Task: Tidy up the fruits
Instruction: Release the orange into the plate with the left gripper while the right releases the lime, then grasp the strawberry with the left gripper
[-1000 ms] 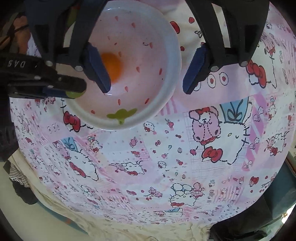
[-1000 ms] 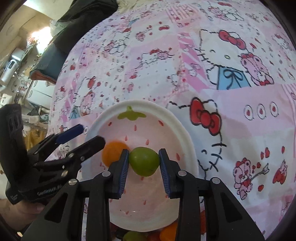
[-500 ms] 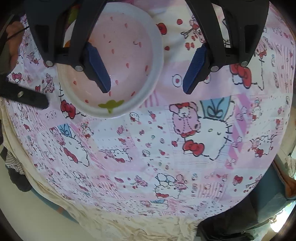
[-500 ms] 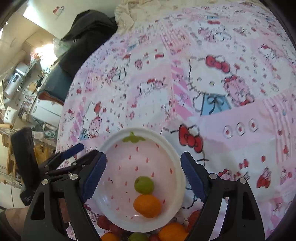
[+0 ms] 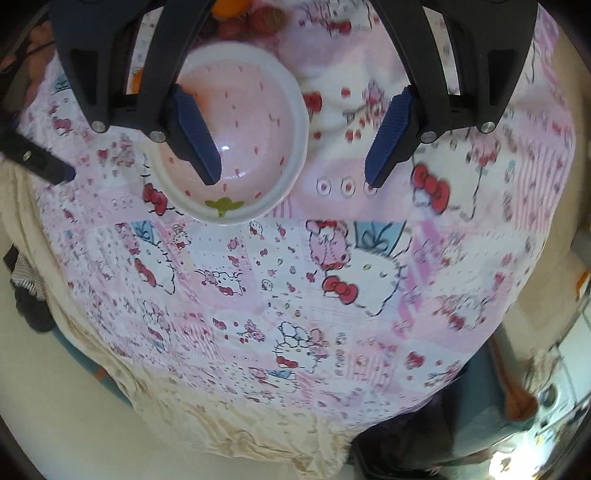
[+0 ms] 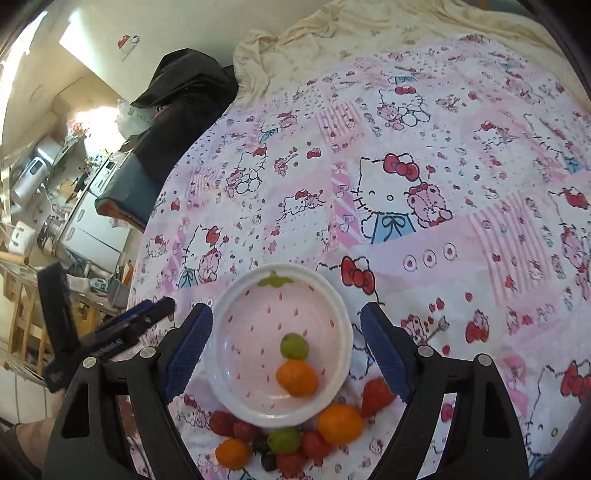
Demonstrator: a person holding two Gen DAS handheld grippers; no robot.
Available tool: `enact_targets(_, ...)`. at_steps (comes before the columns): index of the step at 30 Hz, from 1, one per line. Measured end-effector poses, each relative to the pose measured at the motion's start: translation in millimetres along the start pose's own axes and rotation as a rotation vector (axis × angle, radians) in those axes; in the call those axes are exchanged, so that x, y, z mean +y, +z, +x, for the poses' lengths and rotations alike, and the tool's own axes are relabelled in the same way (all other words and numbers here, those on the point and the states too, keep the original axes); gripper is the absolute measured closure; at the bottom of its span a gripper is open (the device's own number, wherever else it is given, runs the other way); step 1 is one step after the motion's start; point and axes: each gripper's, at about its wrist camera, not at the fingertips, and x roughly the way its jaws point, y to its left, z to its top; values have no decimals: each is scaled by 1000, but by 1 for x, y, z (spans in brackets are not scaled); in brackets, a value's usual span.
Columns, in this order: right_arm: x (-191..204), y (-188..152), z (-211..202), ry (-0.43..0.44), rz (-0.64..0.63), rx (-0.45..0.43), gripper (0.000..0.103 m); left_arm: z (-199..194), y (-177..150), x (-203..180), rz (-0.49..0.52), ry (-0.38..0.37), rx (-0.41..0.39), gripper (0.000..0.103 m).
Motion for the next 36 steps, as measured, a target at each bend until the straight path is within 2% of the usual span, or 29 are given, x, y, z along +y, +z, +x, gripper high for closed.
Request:
enact_targets(15,15,-56,-47,-29,10,-44,18,-60,-50,4,8,59,-42,25)
enact_targets(22,18,-88,-71,-70,4,-86,18,-76,-78,6,1,47,-51,25)
enact_targets(24,17,-95,-75,-79,6,-96,18,-77,-86,6,6,54,-39,25)
enact_targets(29,14,-106,-81,-82,26,-105,18,-63,-102,10,-14,59,47,25)
enact_targets(36,1,-116,-70,-113,74,-37,18,-46,-113,8,-25,60,124,25)
